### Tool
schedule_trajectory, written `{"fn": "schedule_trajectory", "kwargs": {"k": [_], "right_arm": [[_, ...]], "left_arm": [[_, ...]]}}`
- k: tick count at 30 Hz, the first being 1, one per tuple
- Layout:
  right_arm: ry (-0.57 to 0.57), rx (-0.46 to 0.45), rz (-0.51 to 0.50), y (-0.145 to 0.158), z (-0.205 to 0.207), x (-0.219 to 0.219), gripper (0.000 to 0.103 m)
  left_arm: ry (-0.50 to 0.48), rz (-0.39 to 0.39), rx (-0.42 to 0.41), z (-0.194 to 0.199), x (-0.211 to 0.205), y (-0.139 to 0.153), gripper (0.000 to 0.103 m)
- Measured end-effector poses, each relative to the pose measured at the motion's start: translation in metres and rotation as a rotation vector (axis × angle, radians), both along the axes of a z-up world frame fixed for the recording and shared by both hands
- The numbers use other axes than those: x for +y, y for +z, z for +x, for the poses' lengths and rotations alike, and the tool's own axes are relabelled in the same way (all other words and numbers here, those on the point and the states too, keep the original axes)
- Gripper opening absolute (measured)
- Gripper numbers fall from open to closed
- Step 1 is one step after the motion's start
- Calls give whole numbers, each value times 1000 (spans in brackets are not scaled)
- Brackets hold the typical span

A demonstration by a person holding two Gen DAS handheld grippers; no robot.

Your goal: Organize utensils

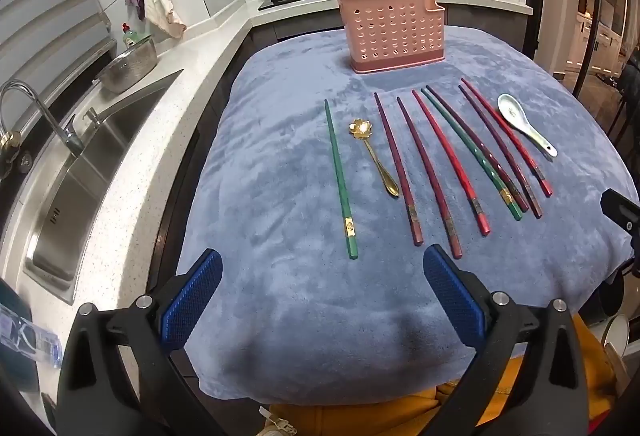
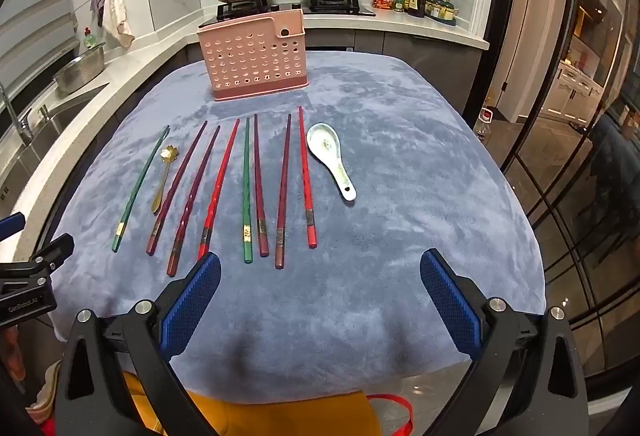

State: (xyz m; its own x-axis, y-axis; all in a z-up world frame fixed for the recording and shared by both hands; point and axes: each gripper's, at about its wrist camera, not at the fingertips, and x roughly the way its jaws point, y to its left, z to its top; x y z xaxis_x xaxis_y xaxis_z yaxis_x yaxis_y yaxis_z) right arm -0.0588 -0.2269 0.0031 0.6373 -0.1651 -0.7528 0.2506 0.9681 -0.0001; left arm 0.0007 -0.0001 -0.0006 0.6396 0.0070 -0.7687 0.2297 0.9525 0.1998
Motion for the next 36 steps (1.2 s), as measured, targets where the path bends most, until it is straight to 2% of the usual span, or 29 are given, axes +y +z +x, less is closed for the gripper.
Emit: {"fn": "schedule_trajectory", "kwargs": {"k": [5, 6, 16, 36], "right_arm": [[0, -1, 3, 0, 0, -1, 96], [1, -2, 2, 1, 0, -1, 96], [-2, -7, 4, 8, 3, -8, 96], [-16, -16, 4, 2, 1, -4, 96]], "left_arm": [[5, -7, 5, 4, -5, 2, 96], [-2, -32, 2, 2, 3, 2, 96], [8, -34, 9, 4, 2, 3, 96], [34, -51, 7, 6, 8, 6, 96]]}}
